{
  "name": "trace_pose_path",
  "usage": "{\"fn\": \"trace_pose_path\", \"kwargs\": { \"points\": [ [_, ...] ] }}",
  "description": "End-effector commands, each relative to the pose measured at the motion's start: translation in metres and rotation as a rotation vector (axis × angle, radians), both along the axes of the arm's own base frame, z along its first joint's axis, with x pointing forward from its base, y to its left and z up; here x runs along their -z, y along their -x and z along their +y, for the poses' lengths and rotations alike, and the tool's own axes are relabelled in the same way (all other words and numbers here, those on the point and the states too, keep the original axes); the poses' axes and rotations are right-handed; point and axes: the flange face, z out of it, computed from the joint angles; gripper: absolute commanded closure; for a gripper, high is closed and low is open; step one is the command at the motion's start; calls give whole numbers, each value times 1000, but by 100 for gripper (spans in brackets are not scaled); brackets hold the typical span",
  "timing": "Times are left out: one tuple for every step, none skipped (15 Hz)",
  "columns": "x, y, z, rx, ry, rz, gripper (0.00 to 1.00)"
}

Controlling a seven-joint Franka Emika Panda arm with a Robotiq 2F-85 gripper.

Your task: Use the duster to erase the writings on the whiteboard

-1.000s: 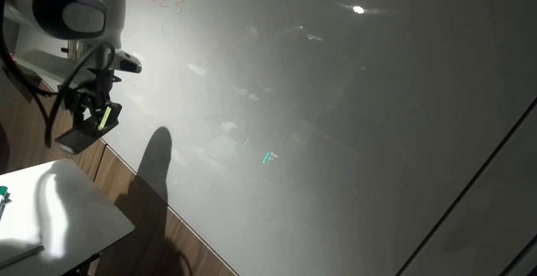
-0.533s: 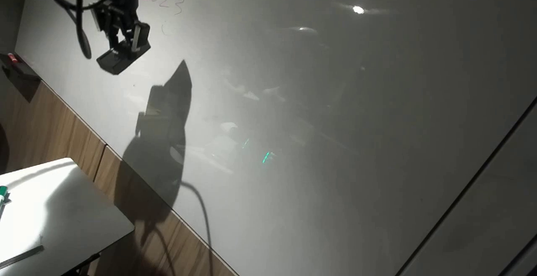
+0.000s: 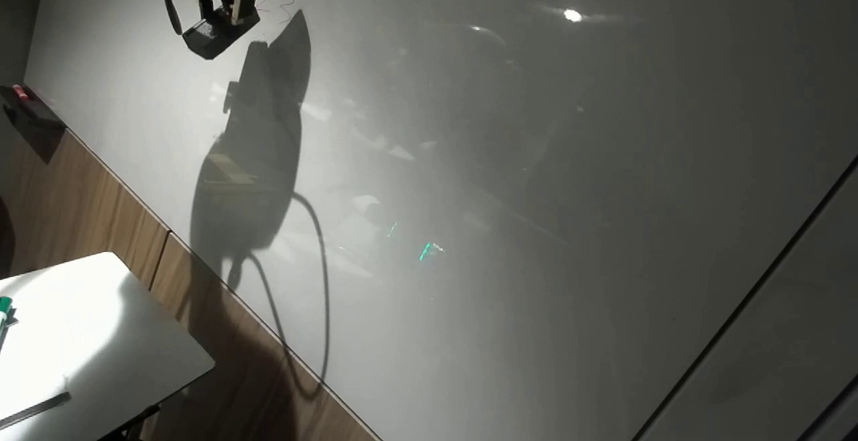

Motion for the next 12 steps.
{"fn": "trace_pose_path", "kwargs": {
  "points": [
    [-2,-23,25,2,-27,24,70],
    [0,-27,29,3,-25,24,70],
    [0,-32,32,2,-22,21,70],
    [-1,-38,32,5,-15,13,70],
    [-1,-47,27,8,-11,5,70],
    [-4,-53,25,12,-9,-3,70],
    [-8,-58,21,17,-4,-10,70],
    [-10,-58,20,17,1,-15,70],
    [-13,-61,15,20,10,-25,70],
    [-15,-61,10,22,21,-38,70],
    [-19,-64,4,26,36,-52,70],
    [-24,-66,-3,33,51,-68,70]
  ]
}}
